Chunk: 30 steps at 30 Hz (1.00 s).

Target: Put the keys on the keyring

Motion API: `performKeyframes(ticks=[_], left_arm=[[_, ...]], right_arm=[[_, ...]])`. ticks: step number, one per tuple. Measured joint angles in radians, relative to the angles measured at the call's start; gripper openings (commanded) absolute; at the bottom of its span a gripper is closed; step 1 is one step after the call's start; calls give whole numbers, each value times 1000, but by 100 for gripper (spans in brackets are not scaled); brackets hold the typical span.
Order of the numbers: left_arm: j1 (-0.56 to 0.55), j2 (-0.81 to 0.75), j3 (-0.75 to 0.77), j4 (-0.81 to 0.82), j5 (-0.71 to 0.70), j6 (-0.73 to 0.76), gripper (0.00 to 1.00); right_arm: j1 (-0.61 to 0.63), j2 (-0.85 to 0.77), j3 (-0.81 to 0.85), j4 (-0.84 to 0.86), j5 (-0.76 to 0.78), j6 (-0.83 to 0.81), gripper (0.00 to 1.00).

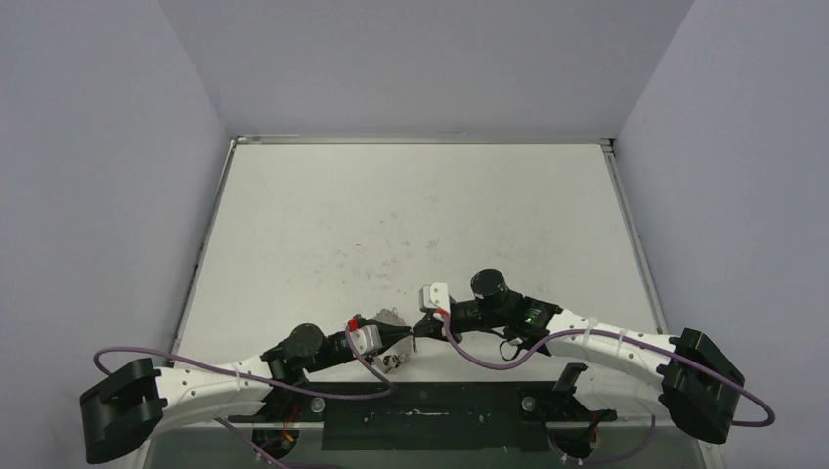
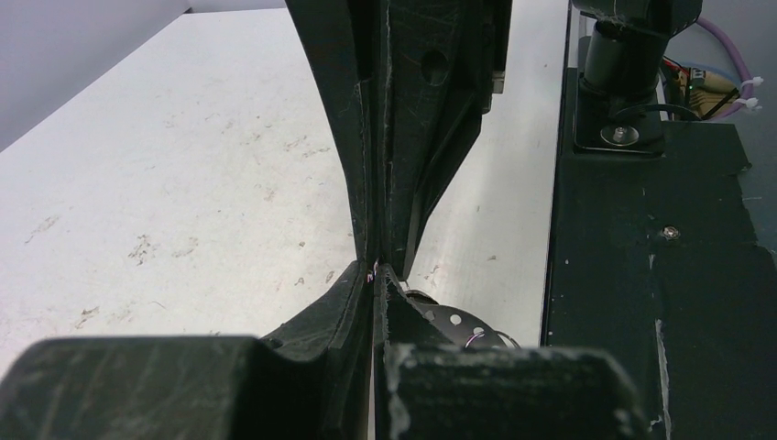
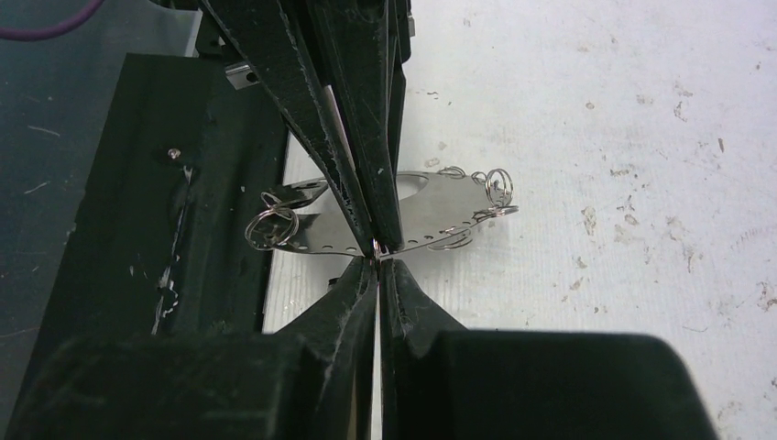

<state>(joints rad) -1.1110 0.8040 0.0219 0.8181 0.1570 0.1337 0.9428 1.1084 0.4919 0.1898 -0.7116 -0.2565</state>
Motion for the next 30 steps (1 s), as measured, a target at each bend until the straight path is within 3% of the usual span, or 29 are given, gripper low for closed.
performKeyframes(ticks=[3,6,11,19,30], left_arm=[[0,-12,0,-13,-1,0,21],[0,-45,0,-31,-11,0,28],[0,-95,0,-85,-31,2,30],[0,-91,1,-156,-45,18,29],[0,179,1,12,-37,60,31]], right_arm=[[5,-1,29,-61,14,-20,0],[12,-2,61,-166,51,-43,0],[54,26,147,-376,159,-77,0],[100,215,331,-615,331,-80,0],[114,283,390,-679,380,-42,0]])
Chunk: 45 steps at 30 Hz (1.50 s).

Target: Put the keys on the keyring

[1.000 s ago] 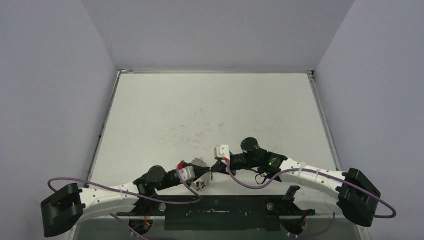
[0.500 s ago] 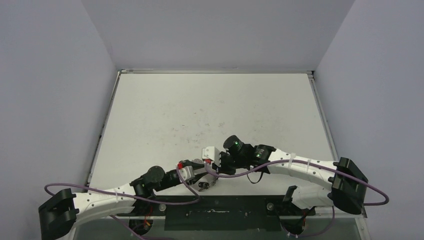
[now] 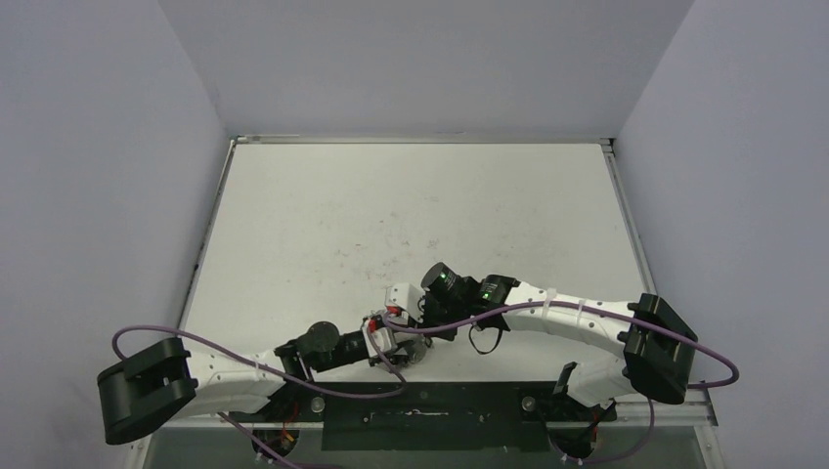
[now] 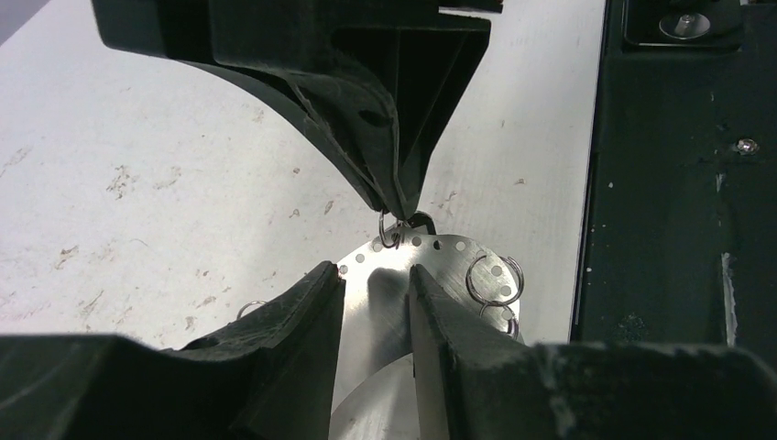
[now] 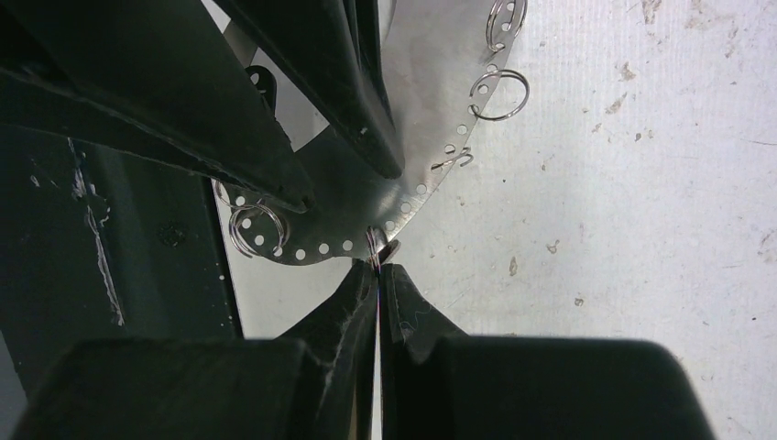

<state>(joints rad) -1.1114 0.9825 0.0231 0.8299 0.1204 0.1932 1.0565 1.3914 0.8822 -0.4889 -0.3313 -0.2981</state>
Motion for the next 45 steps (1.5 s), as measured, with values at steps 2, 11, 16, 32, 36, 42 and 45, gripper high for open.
performKeyframes(ticks=[2,11,16,32,36,42,45], left_arm=[[0,45,0,39,0,7,32],[0,170,8,155,19,32,26],[0,221,14,210,38,43,19],[0,240,40,209,44,58,0],[0,222,40,196,36,55,0],[0,145,36,177,28,46,0],[0,87,25,175,25,35,0]], right_arm=[[0,0,0,2,-2,3,0],[1,-8,1,10,-19,14,0],[1,-31,1,26,-29,18,0],[4,-31,1,17,-40,15,3],[5,-35,-1,23,-40,14,26],[-25,-128,-67,101,-56,14,37],[-63,-212,-135,163,-91,10,37]])
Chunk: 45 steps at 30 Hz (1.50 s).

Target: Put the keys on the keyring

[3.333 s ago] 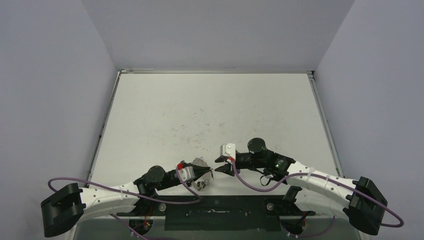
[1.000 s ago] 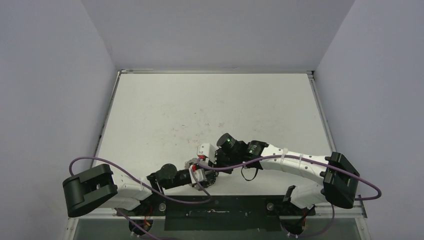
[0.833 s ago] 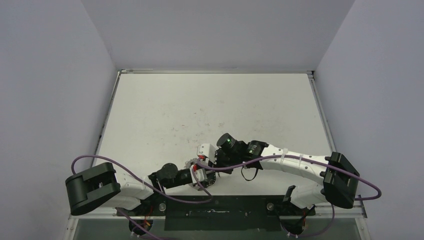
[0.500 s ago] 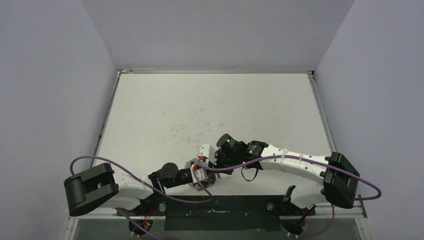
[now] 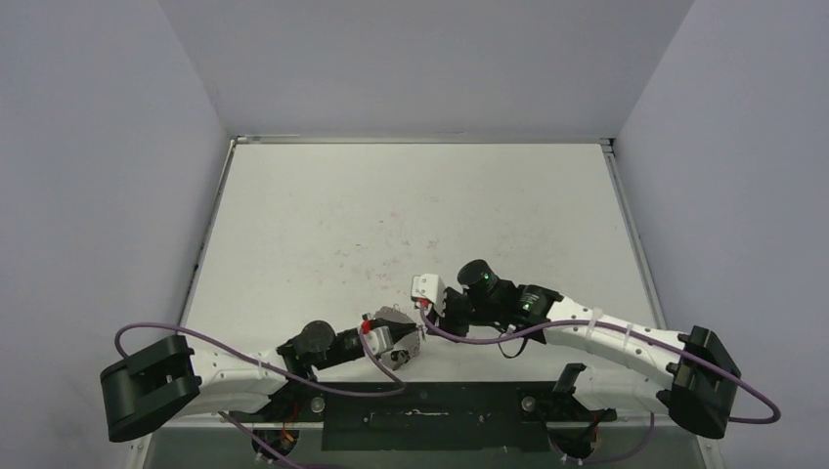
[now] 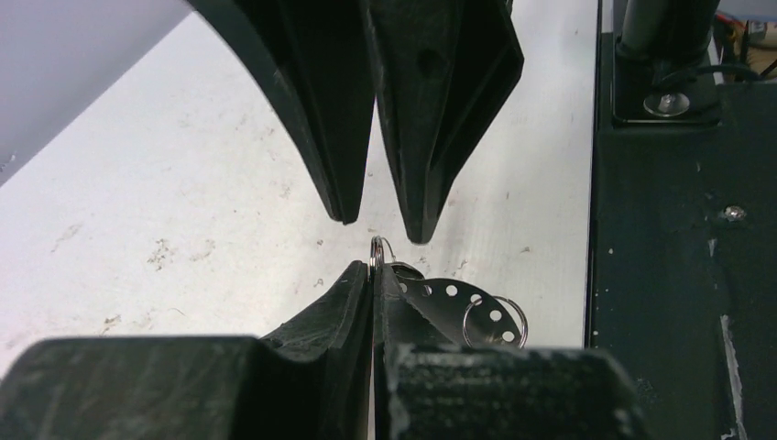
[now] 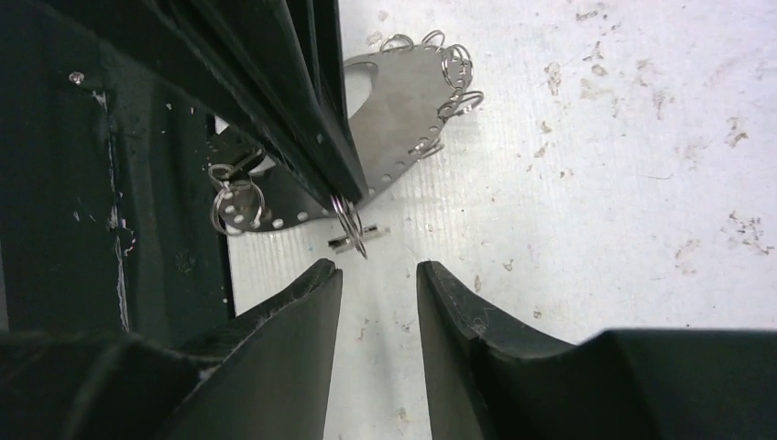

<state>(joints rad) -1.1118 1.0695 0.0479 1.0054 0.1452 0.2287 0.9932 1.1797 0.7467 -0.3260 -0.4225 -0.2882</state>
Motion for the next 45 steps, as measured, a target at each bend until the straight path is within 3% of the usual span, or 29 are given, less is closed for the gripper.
performKeyframes(ticks=[9,13,19,22,29,31,36,41,45], left_arm=[[0,-166,-42,-31,1,-20,0],[0,-213,-42,-47,1,-31,0],[0,-246,-42,-67,1,-36,0],[0,-250,-42,-72,0,-37,0],[0,-261,-42,-89,-7,-37,0],[0,-266,-42,-92,-7,-37,0],[0,-275,-42,-105,-11,-37,0],[0,-284,-42,-116,-14,-37,21],[0,-296,-42,-143,-30,-40,27]], right_arm=[[-57,-212,-207,262,-147,-14,35],[-57,-217,-222,359,-197,-14,33],[-57,-163,-228,475,-238,-3,22],[-57,-133,-233,504,-241,5,12],[-57,-118,-234,512,-243,10,11],[-57,-119,-235,513,-243,9,0],[-56,-124,-241,513,-243,7,0],[-55,-128,-223,462,-238,-12,0],[-56,-125,-162,304,-178,-36,0]])
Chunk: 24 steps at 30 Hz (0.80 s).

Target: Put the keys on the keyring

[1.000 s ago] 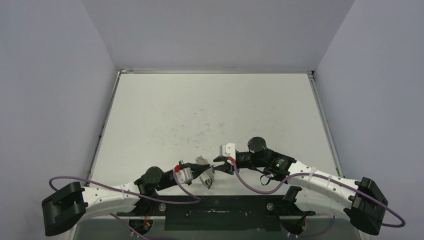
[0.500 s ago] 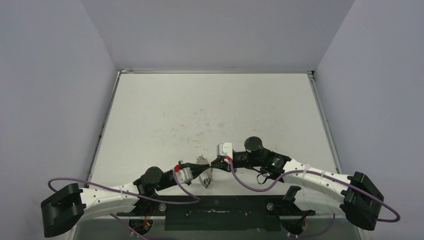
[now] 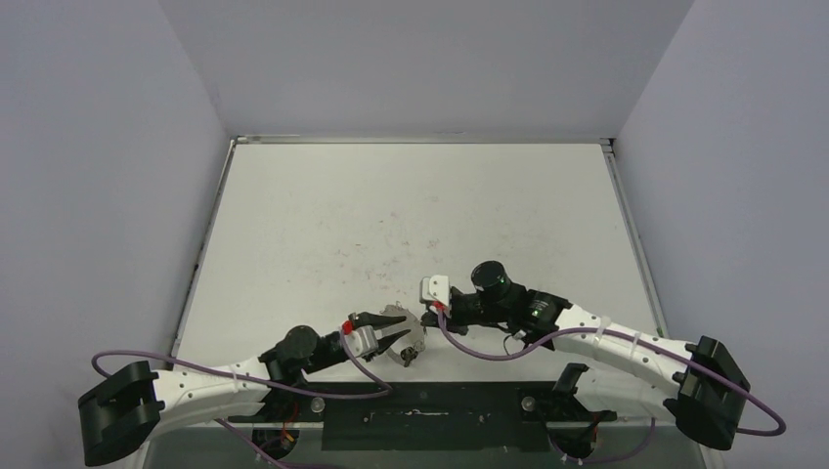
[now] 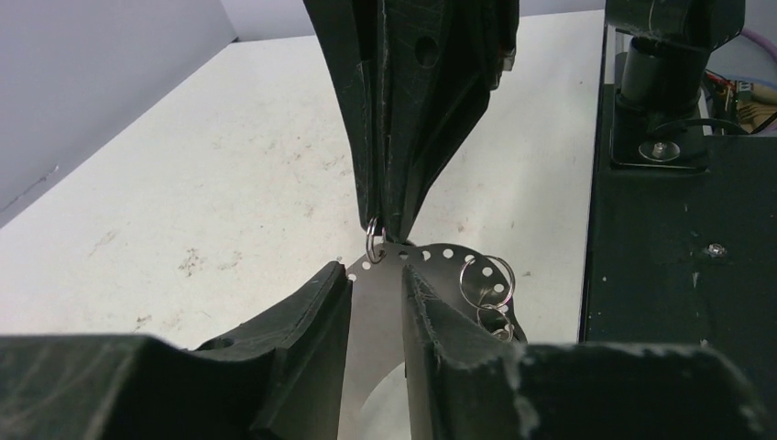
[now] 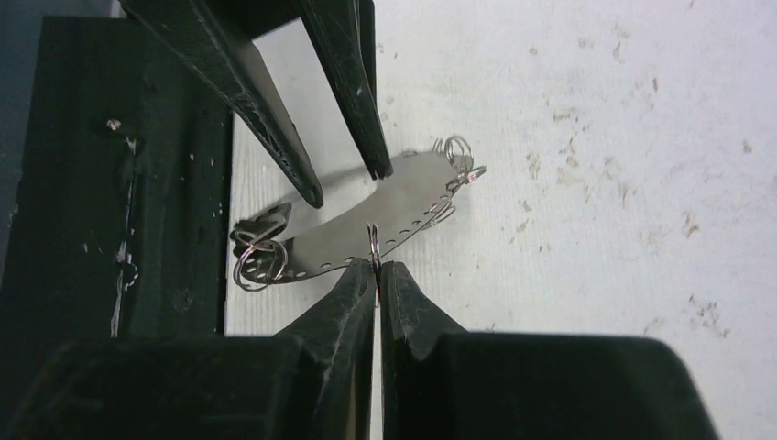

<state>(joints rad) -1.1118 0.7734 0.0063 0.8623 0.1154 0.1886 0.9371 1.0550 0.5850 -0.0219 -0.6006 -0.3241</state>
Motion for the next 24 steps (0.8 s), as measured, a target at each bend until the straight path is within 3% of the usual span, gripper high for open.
performKeyframes(ticks=[6,12,24], left_arm=[[0,21,0,-39,-18,2,30],[0,135,1,-29,-21,7,29],[-3,499,8,254,10,52,30]], right_arm=[[31,90,101,-252,127,-18,0],[105,250,211,-441,265,-25,0],[132,293,269,-472,298,-24,0]])
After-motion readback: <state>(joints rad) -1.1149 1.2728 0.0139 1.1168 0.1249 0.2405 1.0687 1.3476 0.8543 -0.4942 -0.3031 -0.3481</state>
